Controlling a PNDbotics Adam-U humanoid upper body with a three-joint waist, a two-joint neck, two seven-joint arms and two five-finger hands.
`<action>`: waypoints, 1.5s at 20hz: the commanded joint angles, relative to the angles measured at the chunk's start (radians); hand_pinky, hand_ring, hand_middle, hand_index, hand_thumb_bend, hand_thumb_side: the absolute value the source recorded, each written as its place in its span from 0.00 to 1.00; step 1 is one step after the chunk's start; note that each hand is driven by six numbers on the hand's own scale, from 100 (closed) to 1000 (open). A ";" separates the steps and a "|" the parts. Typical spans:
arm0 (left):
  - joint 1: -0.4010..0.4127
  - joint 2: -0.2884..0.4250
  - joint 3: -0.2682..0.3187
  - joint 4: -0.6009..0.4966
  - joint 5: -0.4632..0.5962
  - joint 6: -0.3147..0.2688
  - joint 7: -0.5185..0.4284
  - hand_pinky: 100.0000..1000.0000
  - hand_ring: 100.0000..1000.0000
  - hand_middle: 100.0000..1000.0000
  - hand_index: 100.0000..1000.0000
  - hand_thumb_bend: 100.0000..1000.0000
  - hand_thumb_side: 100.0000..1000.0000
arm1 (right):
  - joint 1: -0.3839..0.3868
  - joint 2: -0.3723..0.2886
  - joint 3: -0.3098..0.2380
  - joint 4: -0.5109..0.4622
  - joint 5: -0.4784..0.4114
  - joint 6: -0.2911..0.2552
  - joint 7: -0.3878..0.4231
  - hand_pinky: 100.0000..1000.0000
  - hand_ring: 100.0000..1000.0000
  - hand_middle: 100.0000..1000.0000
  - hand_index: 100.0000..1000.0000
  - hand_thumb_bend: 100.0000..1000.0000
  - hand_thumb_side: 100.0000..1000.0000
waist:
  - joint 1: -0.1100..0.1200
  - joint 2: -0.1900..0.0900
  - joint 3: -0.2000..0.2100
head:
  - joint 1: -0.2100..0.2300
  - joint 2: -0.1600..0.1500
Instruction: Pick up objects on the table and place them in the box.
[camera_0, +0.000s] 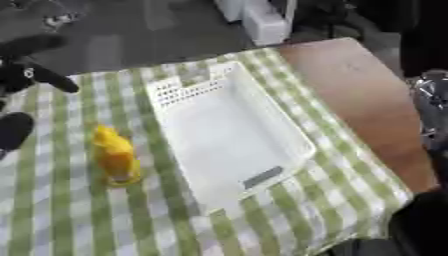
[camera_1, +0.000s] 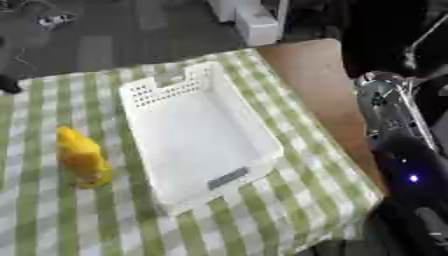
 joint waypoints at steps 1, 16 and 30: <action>-0.007 0.028 0.009 -0.017 -0.002 -0.003 -0.003 0.75 0.68 0.93 1.00 0.09 0.67 | -0.014 -0.017 -0.007 -0.013 0.001 0.000 0.003 0.10 0.43 0.50 0.70 0.26 0.69 | 0.000 -0.009 -0.001 | 0.008 -0.003; -0.010 0.025 0.011 -0.017 0.001 0.001 0.002 0.75 0.69 0.93 1.00 0.10 0.67 | -0.010 -0.018 -0.009 -0.013 0.001 -0.001 0.001 0.09 0.43 0.50 0.70 0.26 0.69 | -0.001 -0.012 -0.007 | 0.000 -0.003; -0.129 0.253 -0.042 0.167 0.028 -0.197 -0.030 0.77 0.71 0.91 0.95 0.20 0.61 | -0.008 -0.022 -0.006 -0.013 -0.001 0.011 -0.009 0.09 0.43 0.50 0.70 0.26 0.69 | 0.005 -0.026 -0.032 | 0.002 -0.003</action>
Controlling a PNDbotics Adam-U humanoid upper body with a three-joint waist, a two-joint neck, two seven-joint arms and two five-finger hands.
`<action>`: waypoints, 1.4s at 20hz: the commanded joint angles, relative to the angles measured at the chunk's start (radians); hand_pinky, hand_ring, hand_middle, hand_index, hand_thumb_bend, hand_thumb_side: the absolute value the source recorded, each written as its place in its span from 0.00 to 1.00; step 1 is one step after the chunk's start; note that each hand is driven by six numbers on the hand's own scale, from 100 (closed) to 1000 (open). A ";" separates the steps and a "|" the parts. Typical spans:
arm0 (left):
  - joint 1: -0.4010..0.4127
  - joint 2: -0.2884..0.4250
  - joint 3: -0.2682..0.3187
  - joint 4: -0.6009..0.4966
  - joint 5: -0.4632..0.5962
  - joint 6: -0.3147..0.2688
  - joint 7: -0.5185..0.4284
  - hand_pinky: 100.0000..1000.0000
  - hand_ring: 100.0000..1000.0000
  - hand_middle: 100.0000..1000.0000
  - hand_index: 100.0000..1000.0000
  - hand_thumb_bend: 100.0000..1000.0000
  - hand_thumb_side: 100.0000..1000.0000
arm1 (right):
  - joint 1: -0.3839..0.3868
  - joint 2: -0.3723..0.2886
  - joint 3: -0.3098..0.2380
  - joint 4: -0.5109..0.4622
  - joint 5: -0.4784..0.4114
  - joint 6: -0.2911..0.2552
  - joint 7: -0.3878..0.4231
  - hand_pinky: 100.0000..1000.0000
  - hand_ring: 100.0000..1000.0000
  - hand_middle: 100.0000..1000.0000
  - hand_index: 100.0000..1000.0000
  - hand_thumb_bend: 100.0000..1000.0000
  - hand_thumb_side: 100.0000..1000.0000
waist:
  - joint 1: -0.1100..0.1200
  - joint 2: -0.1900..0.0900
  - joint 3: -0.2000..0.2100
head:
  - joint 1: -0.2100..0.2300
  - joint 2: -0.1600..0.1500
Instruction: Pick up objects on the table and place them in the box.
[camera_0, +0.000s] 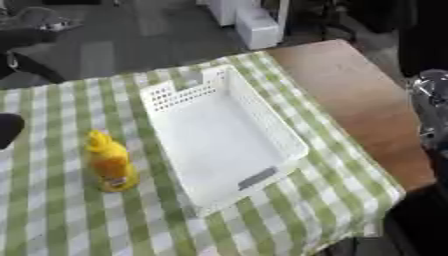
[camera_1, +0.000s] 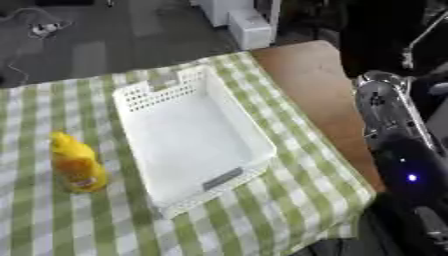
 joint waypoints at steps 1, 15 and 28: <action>-0.036 0.056 -0.014 0.049 0.016 -0.063 -0.007 0.77 0.71 0.91 0.95 0.20 0.61 | -0.010 -0.021 -0.006 -0.013 -0.001 0.006 0.000 0.09 0.43 0.50 0.70 0.26 0.69 | 0.002 -0.011 -0.003 | 0.006 -0.003; -0.080 0.069 -0.074 0.174 -0.062 -0.202 -0.052 0.78 0.72 0.90 0.94 0.25 0.65 | -0.015 -0.022 0.014 -0.013 0.074 0.065 0.132 0.05 0.44 0.50 0.70 0.27 0.71 | 0.002 -0.011 -0.007 | -0.007 -0.003; -0.112 0.052 -0.110 0.239 -0.191 -0.281 -0.126 0.81 0.75 0.92 0.96 0.29 0.66 | -0.022 -0.018 0.013 -0.013 0.076 0.075 0.144 0.05 0.44 0.50 0.70 0.27 0.71 | 0.004 -0.010 -0.015 | -0.022 -0.003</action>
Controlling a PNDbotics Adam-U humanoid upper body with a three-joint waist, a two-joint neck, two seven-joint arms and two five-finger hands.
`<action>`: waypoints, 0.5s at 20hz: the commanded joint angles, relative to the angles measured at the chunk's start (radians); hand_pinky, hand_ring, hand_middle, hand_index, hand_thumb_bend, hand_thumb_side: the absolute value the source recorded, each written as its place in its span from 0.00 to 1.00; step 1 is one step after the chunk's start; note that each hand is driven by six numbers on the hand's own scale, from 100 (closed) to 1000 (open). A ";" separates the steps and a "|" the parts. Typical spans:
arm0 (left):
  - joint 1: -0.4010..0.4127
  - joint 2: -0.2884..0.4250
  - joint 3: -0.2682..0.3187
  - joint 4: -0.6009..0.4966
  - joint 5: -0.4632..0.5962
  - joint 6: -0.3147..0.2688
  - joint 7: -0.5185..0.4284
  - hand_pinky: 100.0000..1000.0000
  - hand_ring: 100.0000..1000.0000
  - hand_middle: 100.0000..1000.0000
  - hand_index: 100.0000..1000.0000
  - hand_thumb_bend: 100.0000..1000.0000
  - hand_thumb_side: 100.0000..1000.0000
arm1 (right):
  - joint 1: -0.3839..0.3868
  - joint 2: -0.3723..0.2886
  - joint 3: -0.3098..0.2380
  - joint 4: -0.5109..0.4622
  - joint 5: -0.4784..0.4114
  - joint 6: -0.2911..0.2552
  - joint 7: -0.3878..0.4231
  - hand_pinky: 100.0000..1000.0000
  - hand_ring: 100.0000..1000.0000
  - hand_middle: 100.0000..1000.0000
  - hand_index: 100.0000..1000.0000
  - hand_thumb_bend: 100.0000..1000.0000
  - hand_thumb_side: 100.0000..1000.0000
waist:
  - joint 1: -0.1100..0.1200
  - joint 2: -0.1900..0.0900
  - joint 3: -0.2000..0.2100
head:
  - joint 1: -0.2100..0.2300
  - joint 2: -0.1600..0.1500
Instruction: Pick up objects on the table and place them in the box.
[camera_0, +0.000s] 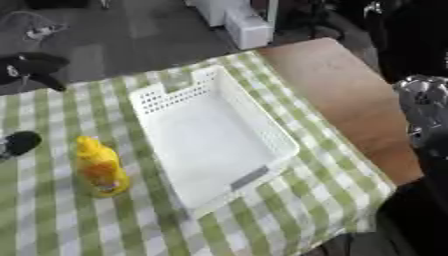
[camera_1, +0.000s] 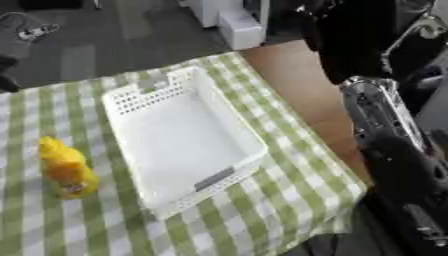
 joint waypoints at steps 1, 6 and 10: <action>-0.024 0.016 0.002 0.001 -0.049 -0.143 -0.159 0.81 0.75 0.92 0.96 0.28 0.65 | -0.020 -0.018 -0.007 -0.013 0.004 0.001 0.002 0.05 0.44 0.50 0.70 0.27 0.71 | 0.001 -0.007 -0.002 | 0.001 -0.003; -0.028 0.009 0.002 0.016 -0.076 -0.145 -0.168 0.81 0.75 0.92 0.96 0.26 0.66 | -0.019 -0.018 -0.008 -0.013 0.005 0.002 0.001 0.05 0.44 0.50 0.70 0.27 0.72 | 0.001 -0.008 -0.002 | 0.002 -0.003; -0.034 0.002 -0.005 0.027 -0.082 -0.150 -0.175 0.81 0.75 0.92 0.96 0.28 0.68 | -0.020 -0.018 -0.007 -0.013 0.005 0.001 0.002 0.05 0.44 0.50 0.70 0.27 0.72 | 0.000 -0.007 -0.003 | 0.003 -0.003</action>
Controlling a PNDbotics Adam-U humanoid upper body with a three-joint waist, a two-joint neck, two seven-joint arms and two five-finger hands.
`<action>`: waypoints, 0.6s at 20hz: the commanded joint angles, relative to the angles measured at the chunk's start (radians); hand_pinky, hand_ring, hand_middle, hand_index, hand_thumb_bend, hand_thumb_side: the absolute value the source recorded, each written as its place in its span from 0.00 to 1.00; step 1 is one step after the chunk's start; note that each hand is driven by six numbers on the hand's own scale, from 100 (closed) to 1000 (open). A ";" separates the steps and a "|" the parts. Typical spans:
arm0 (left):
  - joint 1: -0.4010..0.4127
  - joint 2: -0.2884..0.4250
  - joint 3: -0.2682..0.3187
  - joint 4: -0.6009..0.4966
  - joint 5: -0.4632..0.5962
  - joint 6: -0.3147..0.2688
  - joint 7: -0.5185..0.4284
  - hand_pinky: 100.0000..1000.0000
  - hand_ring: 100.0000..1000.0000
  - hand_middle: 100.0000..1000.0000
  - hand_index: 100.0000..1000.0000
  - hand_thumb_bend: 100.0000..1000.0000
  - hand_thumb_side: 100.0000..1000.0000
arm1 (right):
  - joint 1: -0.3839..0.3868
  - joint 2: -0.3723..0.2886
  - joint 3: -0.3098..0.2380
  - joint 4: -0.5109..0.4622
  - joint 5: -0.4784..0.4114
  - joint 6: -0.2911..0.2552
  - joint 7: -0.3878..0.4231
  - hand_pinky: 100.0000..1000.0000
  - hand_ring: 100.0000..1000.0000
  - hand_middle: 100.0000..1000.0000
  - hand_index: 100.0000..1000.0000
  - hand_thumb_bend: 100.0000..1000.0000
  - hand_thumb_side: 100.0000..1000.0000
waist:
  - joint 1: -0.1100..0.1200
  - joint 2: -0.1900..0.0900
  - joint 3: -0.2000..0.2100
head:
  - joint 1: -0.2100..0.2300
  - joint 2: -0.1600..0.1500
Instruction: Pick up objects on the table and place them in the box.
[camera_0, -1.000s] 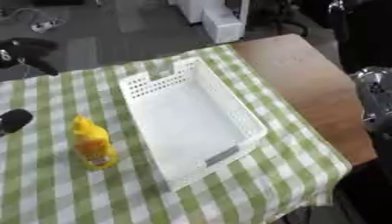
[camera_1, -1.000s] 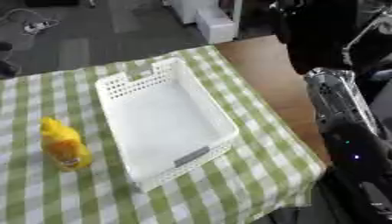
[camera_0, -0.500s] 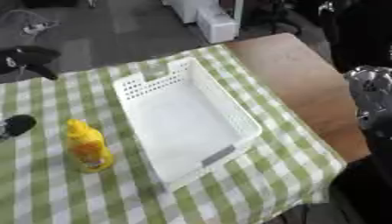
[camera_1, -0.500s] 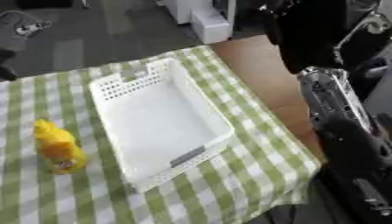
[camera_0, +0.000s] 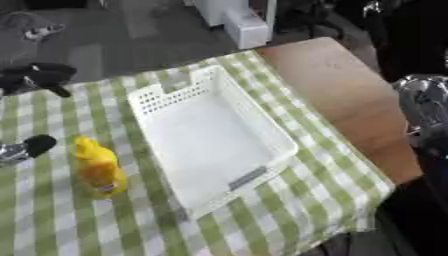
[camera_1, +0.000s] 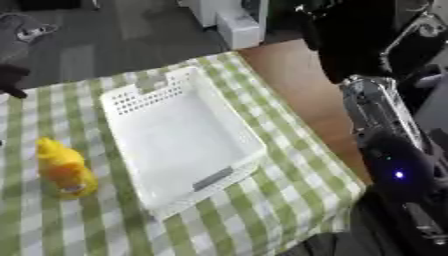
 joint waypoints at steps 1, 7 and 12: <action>-0.028 0.009 -0.001 0.000 -0.010 -0.164 -0.167 0.81 0.75 0.92 0.96 0.28 0.68 | -0.017 -0.018 -0.006 -0.013 0.005 0.000 0.002 0.05 0.44 0.50 0.70 0.27 0.71 | 0.000 -0.007 -0.003 | 0.003 -0.003; -0.037 -0.001 -0.023 0.013 -0.024 -0.186 -0.190 0.81 0.75 0.92 0.96 0.30 0.71 | -0.020 -0.017 -0.005 -0.013 0.004 0.002 0.005 0.05 0.44 0.50 0.70 0.27 0.72 | 0.001 -0.006 -0.006 | 0.004 -0.003; -0.038 -0.010 -0.026 0.030 -0.032 -0.194 -0.207 0.81 0.75 0.92 0.97 0.31 0.73 | -0.023 -0.015 -0.005 -0.013 0.003 0.003 0.005 0.05 0.44 0.50 0.70 0.27 0.72 | 0.001 -0.006 -0.008 | 0.001 -0.003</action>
